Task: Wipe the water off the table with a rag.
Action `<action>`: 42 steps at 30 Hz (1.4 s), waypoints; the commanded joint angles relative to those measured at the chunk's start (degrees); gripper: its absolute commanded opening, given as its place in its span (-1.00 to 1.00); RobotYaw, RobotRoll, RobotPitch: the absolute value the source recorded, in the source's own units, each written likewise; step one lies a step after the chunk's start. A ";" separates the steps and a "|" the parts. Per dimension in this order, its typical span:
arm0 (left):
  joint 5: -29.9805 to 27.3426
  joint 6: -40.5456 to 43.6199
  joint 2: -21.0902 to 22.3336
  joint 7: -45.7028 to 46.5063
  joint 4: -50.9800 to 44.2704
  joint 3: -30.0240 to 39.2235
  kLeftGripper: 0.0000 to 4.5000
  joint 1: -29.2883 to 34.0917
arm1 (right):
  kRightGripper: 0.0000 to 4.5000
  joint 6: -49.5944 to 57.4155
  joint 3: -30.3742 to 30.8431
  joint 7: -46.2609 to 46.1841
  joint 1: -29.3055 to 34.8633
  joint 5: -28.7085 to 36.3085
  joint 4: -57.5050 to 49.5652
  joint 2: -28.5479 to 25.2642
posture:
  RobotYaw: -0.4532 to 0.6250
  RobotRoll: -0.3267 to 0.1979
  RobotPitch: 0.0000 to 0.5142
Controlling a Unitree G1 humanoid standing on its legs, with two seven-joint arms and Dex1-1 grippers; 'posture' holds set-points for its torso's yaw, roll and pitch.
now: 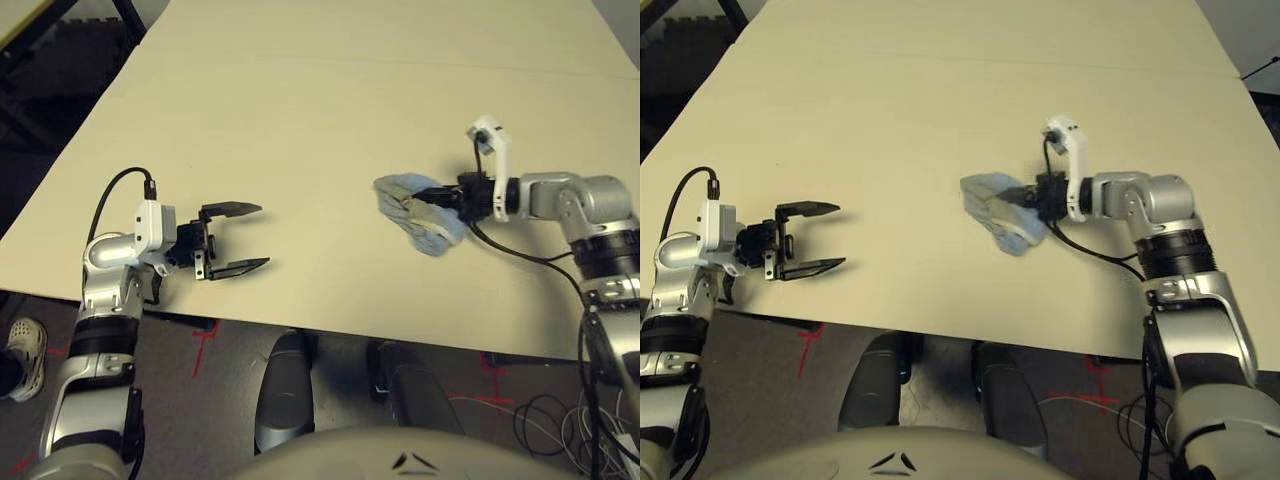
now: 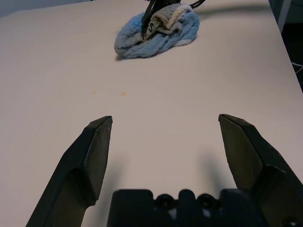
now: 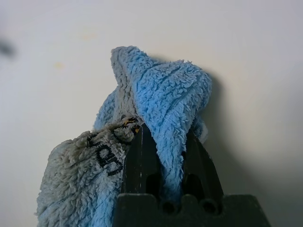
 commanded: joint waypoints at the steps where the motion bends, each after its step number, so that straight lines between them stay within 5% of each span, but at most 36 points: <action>1: -0.37 0.40 -0.72 -0.52 -0.42 -1.03 1.00 -0.19 | -0.90 -1.81 -2.09 0.79 -1.00 -1.30 2.71 -1.62 | 0.22 0.25 -0.17; 16: -0.09 -0.20 -2.28 -1.54 1.30 -1.87 1.00 -1.01 | -0.90 -4.23 -5.60 0.27 -0.78 -3.03 5.63 -2.46 | 0.08 0.25 -0.14; 20: 0.27 -0.67 -2.84 -1.56 2.92 -2.13 1.00 -1.92 | -0.90 -1.52 -16.03 -0.91 -7.03 4.61 7.44 -0.86 | 0.05 0.25 -0.16; 25: 0.55 -1.18 -3.27 -1.66 4.35 -2.13 1.00 -2.63 | -0.90 -1.31 -21.69 -2.60 -10.82 6.32 10.92 -2.84 | 0.04 0.25 -0.18; 33: 0.45 -1.72 -3.35 -1.58 5.86 -1.92 1.00 -3.53 | -0.90 -6.86 -19.17 -1.14 -9.70 -0.09 17.86 -10.02 | 0.05 0.25 -0.21; 42: 0.43 -2.32 -3.04 -1.57 6.92 -1.73 1.00 -4.28 | -0.90 -11.33 -16.16 0.89 -5.99 -5.52 21.74 -11.21 | 0.09 0.25 -0.22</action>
